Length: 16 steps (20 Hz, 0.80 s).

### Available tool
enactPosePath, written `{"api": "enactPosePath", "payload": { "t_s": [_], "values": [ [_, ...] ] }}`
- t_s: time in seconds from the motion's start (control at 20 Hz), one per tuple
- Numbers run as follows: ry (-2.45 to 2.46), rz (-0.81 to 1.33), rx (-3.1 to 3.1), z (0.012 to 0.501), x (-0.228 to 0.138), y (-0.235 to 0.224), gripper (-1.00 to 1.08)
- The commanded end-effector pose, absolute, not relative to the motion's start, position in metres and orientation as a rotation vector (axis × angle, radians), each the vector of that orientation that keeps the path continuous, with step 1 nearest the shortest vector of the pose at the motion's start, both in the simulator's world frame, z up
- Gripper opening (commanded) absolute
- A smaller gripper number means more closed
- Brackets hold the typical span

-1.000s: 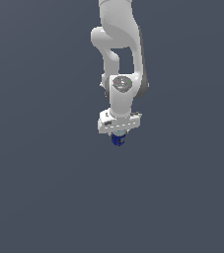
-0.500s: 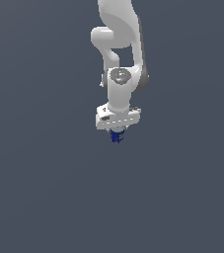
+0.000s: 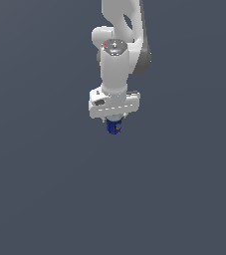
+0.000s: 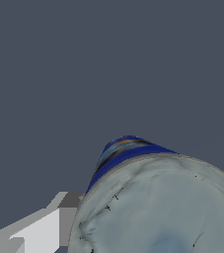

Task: Pick up the object and move it to a goal position.

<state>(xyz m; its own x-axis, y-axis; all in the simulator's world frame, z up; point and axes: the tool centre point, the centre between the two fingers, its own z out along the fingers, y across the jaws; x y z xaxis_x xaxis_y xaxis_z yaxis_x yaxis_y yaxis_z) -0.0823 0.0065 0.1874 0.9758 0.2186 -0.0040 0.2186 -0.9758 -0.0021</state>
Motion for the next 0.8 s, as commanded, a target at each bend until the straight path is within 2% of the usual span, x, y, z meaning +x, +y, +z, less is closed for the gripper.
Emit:
{"api": "enactPosePath", "payload": {
  "t_s": [0.0, 0.75],
  "values": [
    [-0.346, 0.000, -3.121, 0.216, -0.082, 0.000, -1.00],
    [-0.345, 0.000, -3.121, 0.356, -0.080, -0.038, -1.00]
  ]
}}
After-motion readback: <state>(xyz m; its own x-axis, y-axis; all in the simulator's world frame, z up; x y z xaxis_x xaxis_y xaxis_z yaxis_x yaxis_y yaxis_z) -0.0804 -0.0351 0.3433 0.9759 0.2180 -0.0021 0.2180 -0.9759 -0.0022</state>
